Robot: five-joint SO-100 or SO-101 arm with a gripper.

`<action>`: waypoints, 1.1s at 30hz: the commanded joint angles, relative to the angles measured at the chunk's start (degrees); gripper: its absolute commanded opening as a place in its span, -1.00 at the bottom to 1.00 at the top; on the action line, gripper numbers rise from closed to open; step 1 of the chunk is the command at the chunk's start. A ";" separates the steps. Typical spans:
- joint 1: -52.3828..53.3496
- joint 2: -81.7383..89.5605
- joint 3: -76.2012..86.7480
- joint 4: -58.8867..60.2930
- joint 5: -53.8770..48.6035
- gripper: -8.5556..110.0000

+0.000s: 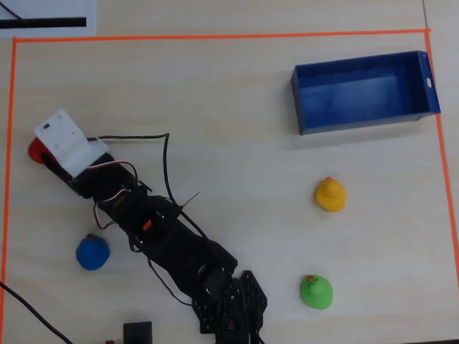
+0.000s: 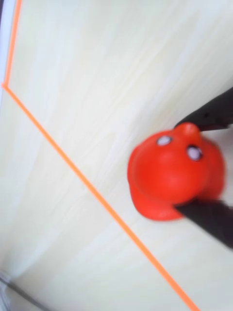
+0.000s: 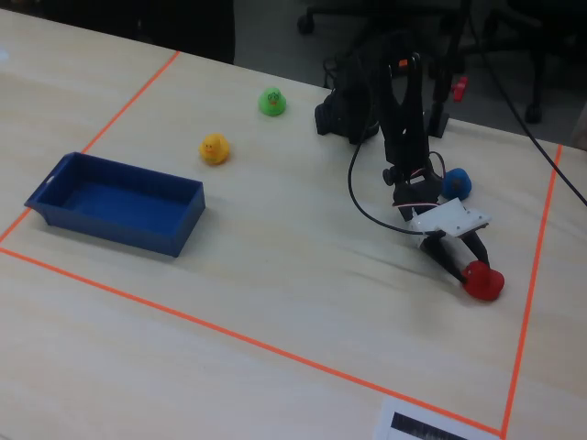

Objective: Grasp red duck and put it into box.

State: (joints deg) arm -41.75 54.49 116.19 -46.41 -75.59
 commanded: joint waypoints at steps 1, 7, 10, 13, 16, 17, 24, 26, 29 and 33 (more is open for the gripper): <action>2.11 1.76 -0.79 0.26 -0.79 -0.85; 3.96 3.60 -0.53 2.90 -3.25 -0.85; 5.36 7.38 1.85 3.78 -3.87 -0.85; 8.53 17.75 3.43 10.99 -1.49 -0.85; 13.89 30.85 -0.97 27.42 2.46 -0.85; 16.00 34.54 -3.78 33.84 3.52 -0.85; 33.75 48.16 -27.69 78.66 7.29 -0.85; 41.13 49.13 -32.52 86.04 7.56 -0.85; 52.91 48.08 -38.06 93.43 6.94 -0.85; 65.74 42.45 -40.17 94.83 4.31 -0.85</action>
State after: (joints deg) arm 11.78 99.40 80.07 49.22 -69.61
